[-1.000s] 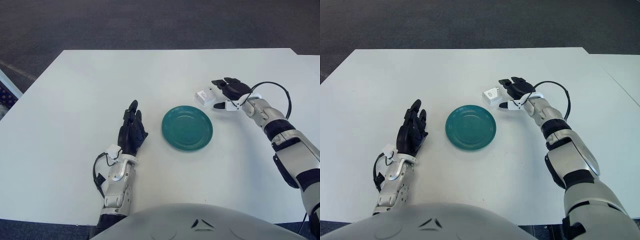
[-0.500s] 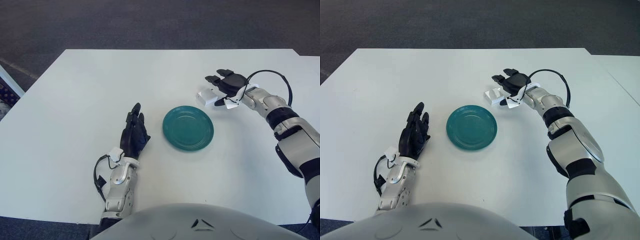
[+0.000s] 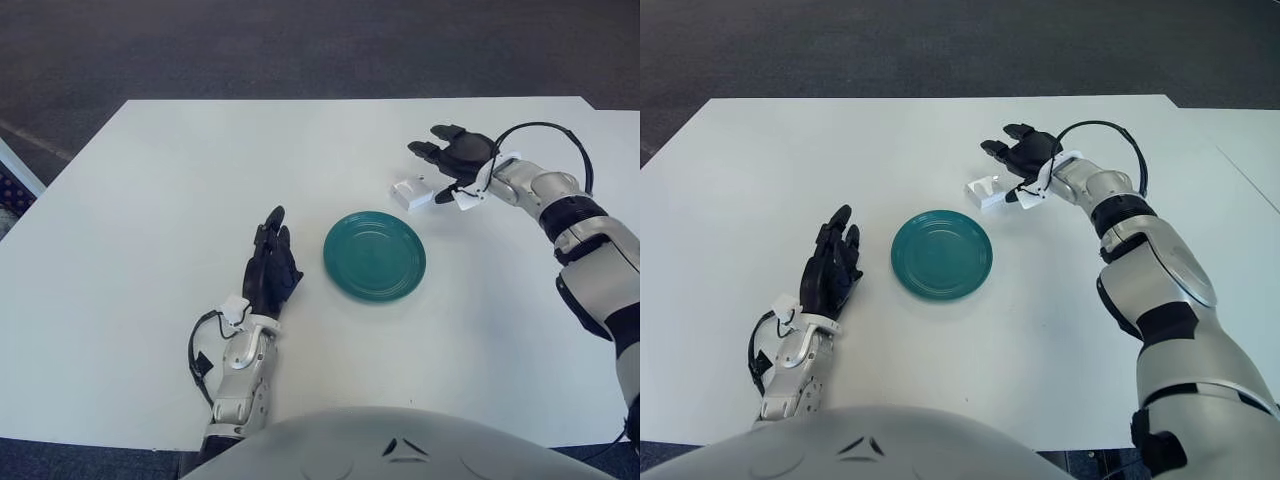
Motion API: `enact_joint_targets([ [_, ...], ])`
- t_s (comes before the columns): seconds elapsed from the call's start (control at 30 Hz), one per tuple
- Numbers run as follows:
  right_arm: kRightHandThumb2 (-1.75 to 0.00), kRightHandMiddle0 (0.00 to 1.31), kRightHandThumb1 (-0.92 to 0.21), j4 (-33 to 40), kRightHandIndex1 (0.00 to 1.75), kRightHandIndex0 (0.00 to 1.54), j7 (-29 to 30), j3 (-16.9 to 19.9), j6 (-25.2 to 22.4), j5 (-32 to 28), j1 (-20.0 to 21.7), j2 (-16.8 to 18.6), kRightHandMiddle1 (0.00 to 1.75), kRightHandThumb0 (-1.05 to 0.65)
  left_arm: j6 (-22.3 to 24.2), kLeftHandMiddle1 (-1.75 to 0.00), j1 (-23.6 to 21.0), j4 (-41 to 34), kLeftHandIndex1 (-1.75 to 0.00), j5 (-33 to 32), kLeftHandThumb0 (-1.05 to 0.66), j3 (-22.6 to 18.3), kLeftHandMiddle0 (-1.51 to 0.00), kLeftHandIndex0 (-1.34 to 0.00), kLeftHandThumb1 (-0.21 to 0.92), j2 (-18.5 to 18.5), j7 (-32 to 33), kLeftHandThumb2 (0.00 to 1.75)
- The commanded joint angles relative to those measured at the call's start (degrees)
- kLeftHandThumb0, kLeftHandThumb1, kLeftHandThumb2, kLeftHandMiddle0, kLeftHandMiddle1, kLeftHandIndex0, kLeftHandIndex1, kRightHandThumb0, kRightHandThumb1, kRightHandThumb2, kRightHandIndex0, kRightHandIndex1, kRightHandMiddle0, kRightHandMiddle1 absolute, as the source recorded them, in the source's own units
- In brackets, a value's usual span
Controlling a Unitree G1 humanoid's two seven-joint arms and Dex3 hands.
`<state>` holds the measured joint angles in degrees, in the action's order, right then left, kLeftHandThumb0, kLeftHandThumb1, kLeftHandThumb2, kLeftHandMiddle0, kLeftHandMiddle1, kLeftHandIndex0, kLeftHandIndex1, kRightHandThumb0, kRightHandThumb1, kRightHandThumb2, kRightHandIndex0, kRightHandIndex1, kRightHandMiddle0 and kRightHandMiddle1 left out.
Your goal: Put the charger into the plate.
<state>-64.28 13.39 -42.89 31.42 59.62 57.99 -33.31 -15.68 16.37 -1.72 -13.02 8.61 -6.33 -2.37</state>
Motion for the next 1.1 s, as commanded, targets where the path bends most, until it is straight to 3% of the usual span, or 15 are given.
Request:
enact_joint_targets([
  [0.0, -0.52, 0.01, -0.92, -0.84, 0.01, 0.02, 1.14, -1.68, 1.35, 1.84, 2.53, -0.93, 0.00, -0.72, -1.02, 0.00, -0.09, 1.19, -0.50, -0.08, -0.91, 0.61, -0.13, 0.00, 0.92, -3.54, 0.43, 0.77],
  [0.43, -0.58, 0.00, -0.92, -2.84, 0.01, 0.05, 1.37, -5.84, 6.96, 4.18, 5.53, -1.69, 0.01, -0.77, -3.53, 0.00, 0.81, 1.78, -0.48, 0.38, -0.90, 2.79, -0.12, 0.00, 0.92, -4.08, 0.84, 0.76],
  [0.83, -0.57, 0.00, -0.92, -4.77, 0.01, 0.04, -0.62, -7.30, 5.42, 4.23, 5.68, 2.34, 0.00, -0.72, -7.13, -0.01, 4.12, -0.16, -0.51, 2.65, -0.91, 6.44, -0.14, 0.00, 0.92, -4.21, 2.77, 0.77],
  [1.07, -0.55, 0.01, -0.92, -4.46, 0.01, 0.06, -0.75, -6.59, 6.95, 2.95, 4.41, 2.09, 0.00, -0.71, -7.02, -0.01, 5.97, -2.04, -0.51, 2.90, -0.89, 8.37, -0.14, 0.00, 0.92, -4.00, 3.53, 0.76],
])
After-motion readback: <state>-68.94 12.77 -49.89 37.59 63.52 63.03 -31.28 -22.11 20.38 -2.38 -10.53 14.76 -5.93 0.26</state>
